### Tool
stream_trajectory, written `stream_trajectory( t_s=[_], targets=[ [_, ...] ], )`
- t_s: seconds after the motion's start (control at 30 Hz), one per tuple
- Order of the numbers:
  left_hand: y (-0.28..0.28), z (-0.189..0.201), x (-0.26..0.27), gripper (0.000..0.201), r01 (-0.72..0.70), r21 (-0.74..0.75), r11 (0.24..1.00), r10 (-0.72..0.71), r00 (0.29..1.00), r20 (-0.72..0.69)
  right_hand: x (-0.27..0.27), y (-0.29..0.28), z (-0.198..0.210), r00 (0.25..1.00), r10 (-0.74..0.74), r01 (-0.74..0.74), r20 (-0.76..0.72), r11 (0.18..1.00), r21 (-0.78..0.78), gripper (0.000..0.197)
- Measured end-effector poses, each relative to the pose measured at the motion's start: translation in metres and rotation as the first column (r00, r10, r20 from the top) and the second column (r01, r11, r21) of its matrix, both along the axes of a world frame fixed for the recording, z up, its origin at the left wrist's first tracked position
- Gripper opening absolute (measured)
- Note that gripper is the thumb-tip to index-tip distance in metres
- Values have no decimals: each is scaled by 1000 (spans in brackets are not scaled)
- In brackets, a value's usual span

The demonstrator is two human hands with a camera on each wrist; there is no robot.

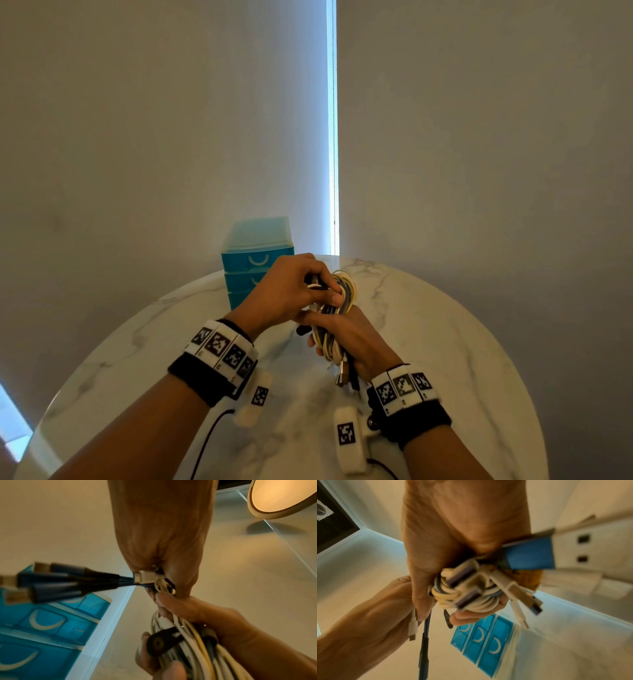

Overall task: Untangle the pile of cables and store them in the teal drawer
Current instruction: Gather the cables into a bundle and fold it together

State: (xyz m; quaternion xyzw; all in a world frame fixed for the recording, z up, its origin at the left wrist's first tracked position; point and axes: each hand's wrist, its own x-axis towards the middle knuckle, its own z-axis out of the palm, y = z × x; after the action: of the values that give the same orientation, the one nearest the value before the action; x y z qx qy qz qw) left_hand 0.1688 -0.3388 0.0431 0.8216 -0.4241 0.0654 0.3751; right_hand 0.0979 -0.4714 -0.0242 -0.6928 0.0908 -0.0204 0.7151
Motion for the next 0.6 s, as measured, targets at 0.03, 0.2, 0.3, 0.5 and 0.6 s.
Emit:
stream_trajectory(
  t_s=[0.03, 0.2, 0.3, 0.5, 0.6],
  targets=[
    [-2, 0, -1, 16, -9, 33, 999, 8, 1000, 17, 1, 1, 0, 1000, -12, 12, -17, 1000, 8, 24],
    [-2, -4, -2, 20, 1, -18, 1000, -1, 1000, 18, 1, 4, -4, 993, -105, 103, 45, 993, 53, 17],
    [2, -2, -1, 28, 16, 1, 1000, -16, 998, 60, 2, 2, -2, 995, -79, 75, 53, 994, 76, 18],
    [10, 8, 4, 40, -75, -58, 995, 76, 997, 1, -2, -12, -3, 998, -58, 55, 15, 986, 159, 25],
    [14, 8, 10, 18, -66, -39, 997, 67, 997, 43, -5, -14, -3, 998, -56, 50, 15, 968, 248, 31]
  ],
)
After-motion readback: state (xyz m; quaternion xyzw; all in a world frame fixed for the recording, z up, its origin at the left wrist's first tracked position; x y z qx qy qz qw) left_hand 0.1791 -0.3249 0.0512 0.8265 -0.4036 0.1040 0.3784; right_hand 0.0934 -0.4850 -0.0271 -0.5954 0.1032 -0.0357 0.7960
